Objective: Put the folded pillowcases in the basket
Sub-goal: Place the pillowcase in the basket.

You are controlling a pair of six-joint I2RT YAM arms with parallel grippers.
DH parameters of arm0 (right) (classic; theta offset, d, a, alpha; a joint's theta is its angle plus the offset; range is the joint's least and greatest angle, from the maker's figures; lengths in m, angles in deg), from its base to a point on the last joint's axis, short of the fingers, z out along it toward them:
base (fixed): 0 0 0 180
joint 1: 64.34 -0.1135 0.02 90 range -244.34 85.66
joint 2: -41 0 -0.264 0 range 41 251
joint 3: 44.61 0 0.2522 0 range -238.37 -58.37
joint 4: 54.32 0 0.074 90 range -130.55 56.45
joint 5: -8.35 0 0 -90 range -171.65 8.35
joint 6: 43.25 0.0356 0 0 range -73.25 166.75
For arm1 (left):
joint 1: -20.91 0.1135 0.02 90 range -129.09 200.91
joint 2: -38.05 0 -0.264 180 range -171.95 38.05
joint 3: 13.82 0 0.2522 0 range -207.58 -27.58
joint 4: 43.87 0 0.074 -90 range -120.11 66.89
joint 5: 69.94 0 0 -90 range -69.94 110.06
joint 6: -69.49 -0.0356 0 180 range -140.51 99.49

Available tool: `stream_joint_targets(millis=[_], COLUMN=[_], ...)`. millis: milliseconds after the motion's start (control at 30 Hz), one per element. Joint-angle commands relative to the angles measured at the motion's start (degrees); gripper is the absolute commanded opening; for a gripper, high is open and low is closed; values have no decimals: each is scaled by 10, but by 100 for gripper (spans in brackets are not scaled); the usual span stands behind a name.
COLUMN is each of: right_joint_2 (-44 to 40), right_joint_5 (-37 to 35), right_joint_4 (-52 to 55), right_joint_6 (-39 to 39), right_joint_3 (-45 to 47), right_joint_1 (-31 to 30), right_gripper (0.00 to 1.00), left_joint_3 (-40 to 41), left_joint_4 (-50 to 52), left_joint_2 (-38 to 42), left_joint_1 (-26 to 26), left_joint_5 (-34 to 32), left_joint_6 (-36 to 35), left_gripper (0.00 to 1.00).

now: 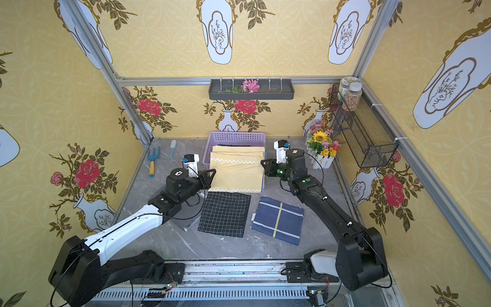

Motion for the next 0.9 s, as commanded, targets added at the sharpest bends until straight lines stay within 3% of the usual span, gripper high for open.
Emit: stream_joint_targets(millis=[0,433,867], right_joint_2=[24,193,343], right_joint_5=[-70,-69,-83], right_joint_4=[-99,-294,-286], right_joint_6=[12,16,-10], right_joint_3=[-14,-104,-227], right_joint_1=[3,2,7], right_gripper=[0,0,0], left_joint_3=[-10,-104,-234], left_joint_4=[-21,-140,-154], left_joint_2=[-18,-179,-352], left_joint_1=[28,114,151], left_joint_5=[-39,21,60], left_joint_6=[-30,-83,-105], left_gripper=[0,0,0])
